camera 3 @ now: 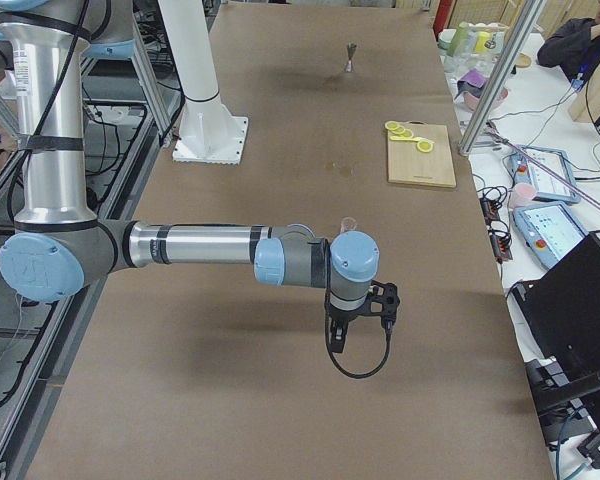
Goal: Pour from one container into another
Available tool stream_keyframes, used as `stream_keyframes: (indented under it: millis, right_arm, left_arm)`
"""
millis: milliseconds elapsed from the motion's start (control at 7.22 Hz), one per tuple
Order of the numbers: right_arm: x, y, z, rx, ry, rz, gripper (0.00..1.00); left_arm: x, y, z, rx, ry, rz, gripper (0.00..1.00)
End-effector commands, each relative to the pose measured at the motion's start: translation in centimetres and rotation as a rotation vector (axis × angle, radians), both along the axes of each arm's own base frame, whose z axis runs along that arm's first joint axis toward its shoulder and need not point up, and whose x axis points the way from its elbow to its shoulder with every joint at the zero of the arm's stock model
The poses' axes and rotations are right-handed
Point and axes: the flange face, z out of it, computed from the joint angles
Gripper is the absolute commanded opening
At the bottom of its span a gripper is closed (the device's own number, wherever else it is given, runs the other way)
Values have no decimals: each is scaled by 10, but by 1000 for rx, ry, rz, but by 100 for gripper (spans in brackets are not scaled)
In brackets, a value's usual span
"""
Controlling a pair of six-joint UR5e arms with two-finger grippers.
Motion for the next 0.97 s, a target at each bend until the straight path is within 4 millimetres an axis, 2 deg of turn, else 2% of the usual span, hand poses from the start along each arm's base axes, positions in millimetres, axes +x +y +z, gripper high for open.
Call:
stream_keyframes:
  millis: [0,416,554,693,831]
  right_arm:
    - [0,-4,-4,8,3,0,100]
    - [0,-4,-4,8,2,0,100]
    - [0,-4,-4,4,-3,2,100]
    - [0,-4,-4,6,-1,2,100]
    - [0,-3,-3,4,0,2,100]
  left_arm:
    - [7,1,2,-5,-2,14,98]
    - [6,5,7,-2,-6,19,98]
    - [4,6,-2,12,-6,14,98]
    - [6,20,-4,18,-8,17,98]
    - [6,24,-8,25,-8,19,98]
